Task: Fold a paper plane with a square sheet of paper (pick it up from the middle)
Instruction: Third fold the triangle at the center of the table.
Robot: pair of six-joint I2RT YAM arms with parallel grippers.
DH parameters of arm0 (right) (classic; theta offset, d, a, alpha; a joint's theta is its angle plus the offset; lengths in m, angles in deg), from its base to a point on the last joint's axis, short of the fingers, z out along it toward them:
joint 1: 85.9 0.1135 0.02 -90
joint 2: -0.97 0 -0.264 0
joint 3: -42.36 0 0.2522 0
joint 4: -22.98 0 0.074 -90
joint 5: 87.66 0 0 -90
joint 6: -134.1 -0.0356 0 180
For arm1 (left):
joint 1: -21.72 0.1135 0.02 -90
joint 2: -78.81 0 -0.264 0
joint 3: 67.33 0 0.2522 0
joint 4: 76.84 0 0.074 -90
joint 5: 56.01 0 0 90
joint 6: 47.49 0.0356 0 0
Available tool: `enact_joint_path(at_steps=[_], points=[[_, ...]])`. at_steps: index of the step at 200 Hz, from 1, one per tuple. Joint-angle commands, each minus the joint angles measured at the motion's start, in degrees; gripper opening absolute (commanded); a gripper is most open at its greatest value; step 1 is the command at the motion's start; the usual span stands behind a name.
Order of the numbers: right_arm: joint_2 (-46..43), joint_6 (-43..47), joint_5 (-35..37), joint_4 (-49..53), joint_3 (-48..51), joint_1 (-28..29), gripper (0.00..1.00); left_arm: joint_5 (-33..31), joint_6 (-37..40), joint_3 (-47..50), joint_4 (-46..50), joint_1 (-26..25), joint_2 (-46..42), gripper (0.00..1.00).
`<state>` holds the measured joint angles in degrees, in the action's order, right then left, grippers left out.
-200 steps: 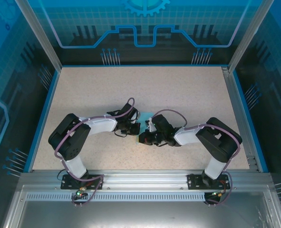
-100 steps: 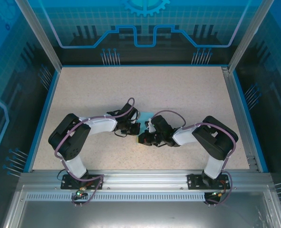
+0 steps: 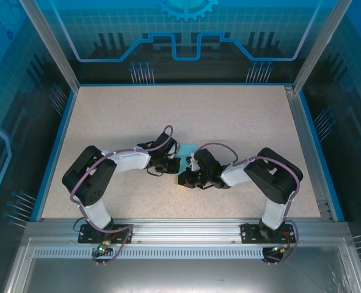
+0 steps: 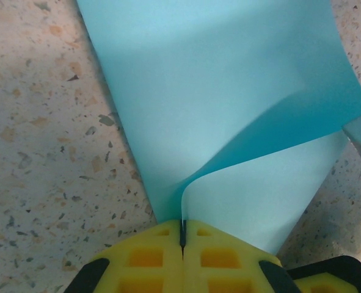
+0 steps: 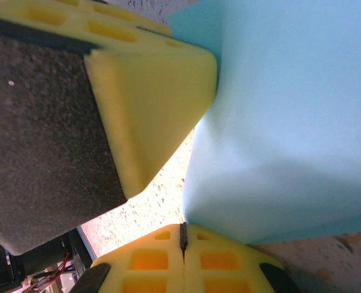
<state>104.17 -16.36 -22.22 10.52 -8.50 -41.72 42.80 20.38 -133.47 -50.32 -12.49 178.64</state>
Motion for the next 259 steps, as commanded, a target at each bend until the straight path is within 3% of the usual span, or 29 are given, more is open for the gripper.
enact_joint_path(at_steps=[1,61,259], points=[[0.2,0.3,0.5,2.5,-0.2,0.1,0.0,0.5,1.2,-0.3,0.9,0.4,1.9,0.0],[-7.8,4.1,2.3,7.4,0.1,-2.7,0.0,0.5,1.5,-0.4,1.0,0.4,1.9,0.0],[0.4,6.1,-0.5,6.6,-1.9,-6.1,0.0,0.8,1.8,-0.7,1.2,0.3,2.1,0.0]])
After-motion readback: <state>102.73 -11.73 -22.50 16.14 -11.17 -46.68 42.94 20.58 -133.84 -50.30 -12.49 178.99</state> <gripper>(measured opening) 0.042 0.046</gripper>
